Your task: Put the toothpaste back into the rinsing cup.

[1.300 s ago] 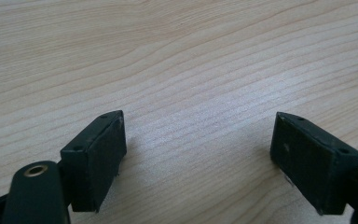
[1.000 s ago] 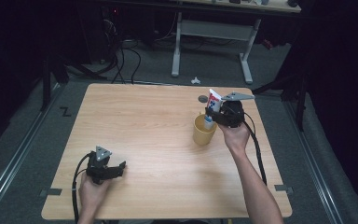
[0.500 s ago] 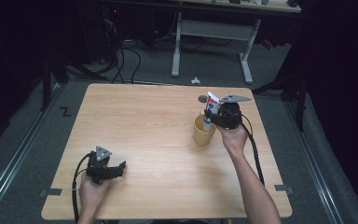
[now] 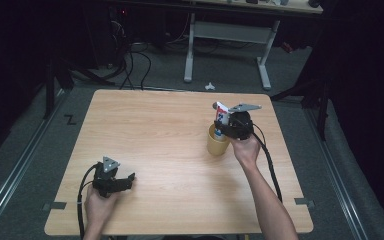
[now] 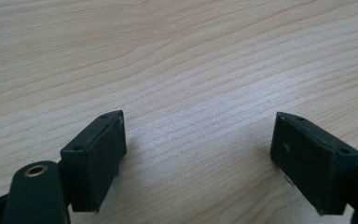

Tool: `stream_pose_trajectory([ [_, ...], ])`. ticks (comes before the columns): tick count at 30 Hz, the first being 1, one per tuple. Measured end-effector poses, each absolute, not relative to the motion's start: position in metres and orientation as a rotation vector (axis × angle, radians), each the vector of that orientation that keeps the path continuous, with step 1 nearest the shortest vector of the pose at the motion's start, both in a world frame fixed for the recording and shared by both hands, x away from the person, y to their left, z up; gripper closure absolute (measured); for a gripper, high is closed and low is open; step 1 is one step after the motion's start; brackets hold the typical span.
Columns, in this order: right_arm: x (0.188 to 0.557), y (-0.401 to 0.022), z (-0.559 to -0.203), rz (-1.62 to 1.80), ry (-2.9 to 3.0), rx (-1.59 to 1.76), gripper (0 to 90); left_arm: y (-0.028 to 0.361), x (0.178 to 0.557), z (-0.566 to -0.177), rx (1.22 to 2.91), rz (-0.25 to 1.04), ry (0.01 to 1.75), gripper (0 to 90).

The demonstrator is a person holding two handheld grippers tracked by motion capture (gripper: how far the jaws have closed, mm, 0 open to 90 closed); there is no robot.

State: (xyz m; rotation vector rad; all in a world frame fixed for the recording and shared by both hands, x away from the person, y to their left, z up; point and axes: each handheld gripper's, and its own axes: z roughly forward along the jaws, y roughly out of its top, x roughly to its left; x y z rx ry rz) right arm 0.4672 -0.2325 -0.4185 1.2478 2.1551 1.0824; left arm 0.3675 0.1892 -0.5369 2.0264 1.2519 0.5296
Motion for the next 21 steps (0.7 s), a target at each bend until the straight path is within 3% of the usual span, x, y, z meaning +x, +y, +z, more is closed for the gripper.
stream_pose_trajectory([
  [21,0.475,-0.23,-0.431,1.043,2.186,1.286,64.3,0.189,0.367,-0.537,2.027,0.53,1.251,18.7],
])
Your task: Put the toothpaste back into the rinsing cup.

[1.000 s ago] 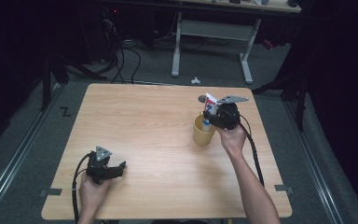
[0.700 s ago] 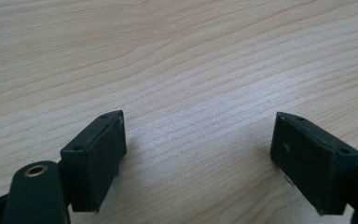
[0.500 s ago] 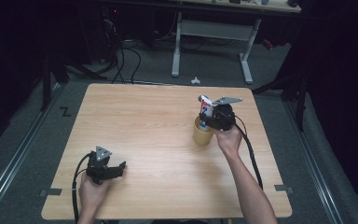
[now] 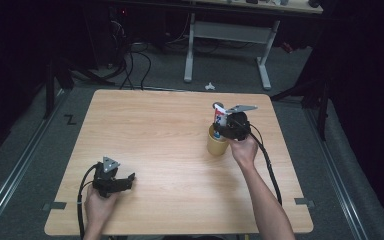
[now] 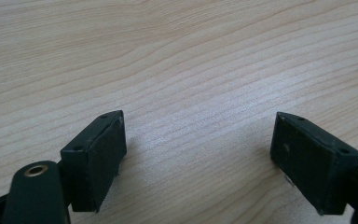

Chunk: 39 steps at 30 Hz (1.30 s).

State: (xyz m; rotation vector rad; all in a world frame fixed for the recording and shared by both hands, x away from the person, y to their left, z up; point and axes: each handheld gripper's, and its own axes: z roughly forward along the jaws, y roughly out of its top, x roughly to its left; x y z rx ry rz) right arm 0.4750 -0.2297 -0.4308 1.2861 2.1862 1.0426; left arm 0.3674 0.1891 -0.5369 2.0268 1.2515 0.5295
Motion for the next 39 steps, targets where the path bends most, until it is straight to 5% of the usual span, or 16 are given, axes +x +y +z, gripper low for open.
stream_pose_trajectory([
  [39,0.475,-0.232,-0.453,0.993,2.211,1.309,64.1,0.189,0.367,-0.537,2.027,0.53,1.251,18.7],
])
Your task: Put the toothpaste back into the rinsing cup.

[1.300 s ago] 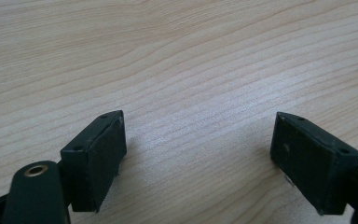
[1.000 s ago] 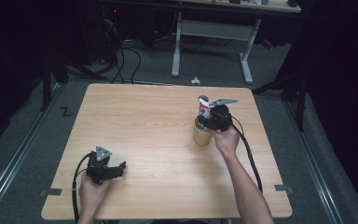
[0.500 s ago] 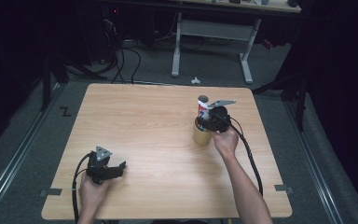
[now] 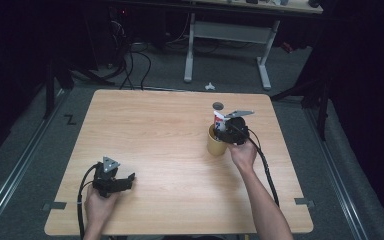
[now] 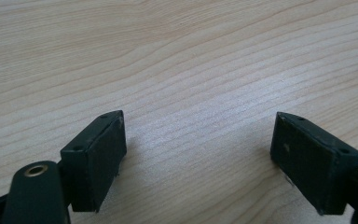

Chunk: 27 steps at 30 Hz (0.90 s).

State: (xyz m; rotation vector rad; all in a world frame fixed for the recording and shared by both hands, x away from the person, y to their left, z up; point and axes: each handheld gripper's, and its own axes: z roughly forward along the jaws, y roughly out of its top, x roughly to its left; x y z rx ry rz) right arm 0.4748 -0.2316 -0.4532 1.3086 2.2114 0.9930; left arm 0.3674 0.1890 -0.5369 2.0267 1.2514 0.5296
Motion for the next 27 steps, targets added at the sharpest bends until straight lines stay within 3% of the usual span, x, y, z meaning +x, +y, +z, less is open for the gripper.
stream_pose_trajectory([
  [18,0.466,-0.235,-0.444,1.006,2.218,1.263,58.5,0.189,0.367,-0.537,2.027,0.531,1.251,18.7],
  [27,0.466,-0.236,-0.443,1.008,2.213,1.264,49.7,0.189,0.367,-0.537,2.027,0.531,1.251,18.6],
])
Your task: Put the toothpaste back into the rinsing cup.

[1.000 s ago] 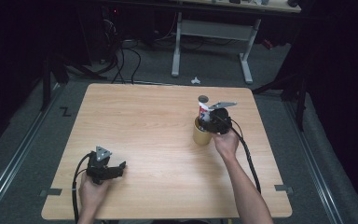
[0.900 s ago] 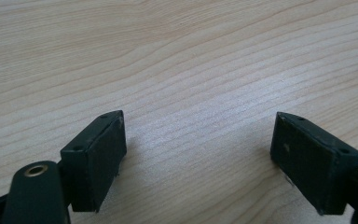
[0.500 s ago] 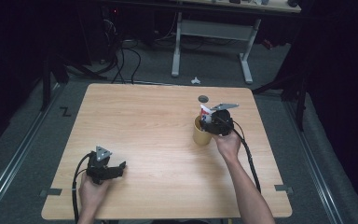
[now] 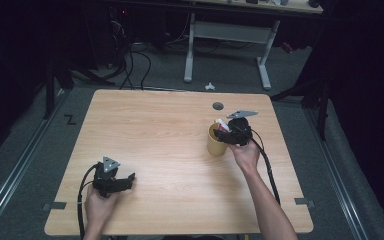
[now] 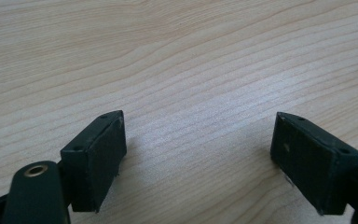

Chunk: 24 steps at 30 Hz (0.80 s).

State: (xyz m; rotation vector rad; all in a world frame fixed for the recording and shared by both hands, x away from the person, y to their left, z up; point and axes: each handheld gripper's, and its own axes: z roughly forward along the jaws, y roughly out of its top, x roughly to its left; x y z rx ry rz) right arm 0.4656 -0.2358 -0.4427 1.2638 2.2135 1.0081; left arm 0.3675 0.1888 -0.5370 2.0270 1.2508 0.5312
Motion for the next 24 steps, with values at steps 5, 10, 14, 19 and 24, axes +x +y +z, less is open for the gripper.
stream_pose_trajectory([
  [5,0.463,-0.235,-0.44,1.01,2.211,1.255,46.0,0.189,0.367,-0.537,2.027,0.53,1.251,18.7],
  [10,0.459,-0.238,-0.435,1.036,2.197,1.252,44.3,0.189,0.367,-0.537,2.028,0.529,1.25,18.6],
  [14,0.455,-0.24,-0.43,1.049,2.186,1.238,44.2,0.189,0.367,-0.537,2.027,0.531,1.251,18.6],
  [19,0.45,-0.244,-0.426,1.069,2.171,1.23,44.3,0.189,0.367,-0.537,2.027,0.531,1.251,18.6],
  [24,0.446,-0.247,-0.423,1.088,2.16,1.224,44.5,0.189,0.367,-0.537,2.026,0.531,1.251,18.6],
])
